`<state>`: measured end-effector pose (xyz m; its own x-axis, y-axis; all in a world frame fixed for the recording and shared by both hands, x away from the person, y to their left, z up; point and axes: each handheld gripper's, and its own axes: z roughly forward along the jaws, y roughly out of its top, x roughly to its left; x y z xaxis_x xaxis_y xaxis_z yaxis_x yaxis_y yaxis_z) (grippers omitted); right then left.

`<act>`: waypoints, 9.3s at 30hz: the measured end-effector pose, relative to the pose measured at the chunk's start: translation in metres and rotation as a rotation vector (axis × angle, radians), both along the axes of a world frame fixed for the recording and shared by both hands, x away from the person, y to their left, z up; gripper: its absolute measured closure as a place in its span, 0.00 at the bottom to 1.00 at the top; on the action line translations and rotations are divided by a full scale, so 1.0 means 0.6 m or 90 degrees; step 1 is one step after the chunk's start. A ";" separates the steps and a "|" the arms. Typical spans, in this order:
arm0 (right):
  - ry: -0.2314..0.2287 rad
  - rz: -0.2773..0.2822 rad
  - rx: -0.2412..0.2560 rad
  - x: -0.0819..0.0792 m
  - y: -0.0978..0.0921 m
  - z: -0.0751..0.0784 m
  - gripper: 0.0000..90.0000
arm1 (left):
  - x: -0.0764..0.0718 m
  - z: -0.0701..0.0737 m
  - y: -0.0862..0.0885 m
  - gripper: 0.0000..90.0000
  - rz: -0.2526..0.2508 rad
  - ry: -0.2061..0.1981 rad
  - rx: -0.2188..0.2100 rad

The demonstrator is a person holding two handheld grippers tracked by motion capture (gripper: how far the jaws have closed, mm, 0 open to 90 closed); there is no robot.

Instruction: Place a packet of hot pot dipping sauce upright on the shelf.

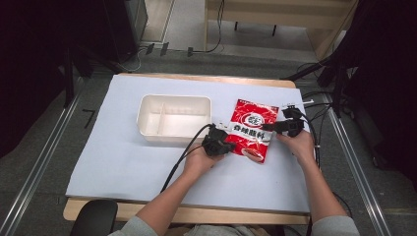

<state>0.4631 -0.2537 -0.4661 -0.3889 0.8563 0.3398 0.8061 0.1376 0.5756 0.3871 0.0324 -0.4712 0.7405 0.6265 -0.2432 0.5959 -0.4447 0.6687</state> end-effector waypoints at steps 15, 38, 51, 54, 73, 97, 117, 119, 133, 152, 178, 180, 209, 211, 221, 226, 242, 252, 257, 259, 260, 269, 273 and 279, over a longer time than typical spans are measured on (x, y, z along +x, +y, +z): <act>-0.011 0.044 0.033 0.004 0.062 0.013 0.87 | 0.001 0.000 0.001 1.00 0.012 0.015 -0.011; -0.042 0.072 0.012 -0.021 0.079 0.071 1.00 | -0.037 0.082 0.087 0.47 -0.073 0.069 -0.030; -0.047 0.080 0.047 -0.054 0.071 0.111 1.00 | -0.077 0.107 0.170 0.43 -0.060 -0.001 -0.046; -0.060 0.095 0.048 -0.063 0.075 0.128 1.00 | -0.084 0.107 0.189 0.43 -0.059 -0.013 -0.054; -0.125 0.145 0.066 -0.103 0.089 0.215 1.00 | -0.081 0.102 0.246 0.43 -0.013 -0.018 -0.070; -0.153 0.198 0.051 -0.063 0.150 0.322 1.00 | -0.074 0.091 0.247 0.41 -0.025 -0.003 -0.059; -0.184 0.230 0.062 -0.025 0.216 0.405 1.00 | -0.074 0.090 0.256 0.40 -0.027 0.003 -0.055; -0.185 0.233 0.063 -0.020 0.227 0.410 1.00 | -0.074 0.091 0.256 0.40 -0.025 0.001 -0.056; -0.177 0.257 0.052 0.008 0.308 0.420 1.00 | -0.075 0.094 0.259 0.40 -0.034 0.002 -0.063; -0.162 0.279 0.037 0.039 0.418 0.379 1.00 | -0.072 0.097 0.284 0.40 -0.021 0.005 -0.060; -0.114 0.282 0.027 0.074 0.496 0.239 1.00 | -0.071 0.095 0.285 0.40 -0.029 0.006 -0.059; -0.119 0.281 0.041 0.079 0.486 0.232 1.00 | -0.072 0.096 0.284 0.40 -0.029 0.008 -0.060; -0.088 0.224 -0.005 0.107 0.390 0.202 0.66 | -0.070 0.094 0.282 0.40 -0.028 0.010 -0.057; -0.088 0.223 -0.006 0.107 0.381 0.204 0.62 | -0.070 0.094 0.282 0.40 -0.027 0.010 -0.058; -0.101 0.213 -0.006 0.092 0.336 0.207 0.54 | -0.070 0.094 0.283 0.40 -0.025 0.008 -0.057; -0.110 0.216 -0.014 0.073 0.311 0.204 0.54 | -0.070 0.095 0.283 0.40 -0.024 0.006 -0.059; -0.141 0.237 0.001 -0.021 0.252 0.193 0.51 | -0.070 0.096 0.284 0.40 -0.022 0.005 -0.058; -0.148 0.242 0.012 -0.093 0.217 0.160 0.41 | -0.072 0.096 0.280 0.39 -0.029 -0.001 -0.052; -0.148 0.246 0.013 -0.121 0.203 0.141 0.39 | -0.073 0.095 0.277 0.39 -0.030 0.000 -0.054; -0.145 0.249 0.014 -0.133 0.197 0.130 0.39 | -0.073 0.094 0.276 0.39 -0.027 0.001 -0.054; -0.147 0.251 0.014 -0.140 0.193 0.124 0.39 | -0.073 0.094 0.276 0.39 -0.027 0.001 -0.056; -0.153 0.239 0.025 -0.178 0.166 0.089 0.38 | -0.078 0.094 0.273 0.37 -0.026 -0.001 -0.054; -0.151 0.225 0.036 -0.186 0.154 0.075 0.36 | -0.080 0.095 0.274 0.36 -0.025 -0.004 -0.051; -0.138 0.212 0.030 -0.185 0.149 0.062 0.36 | -0.080 0.091 0.272 0.36 -0.025 -0.004 -0.054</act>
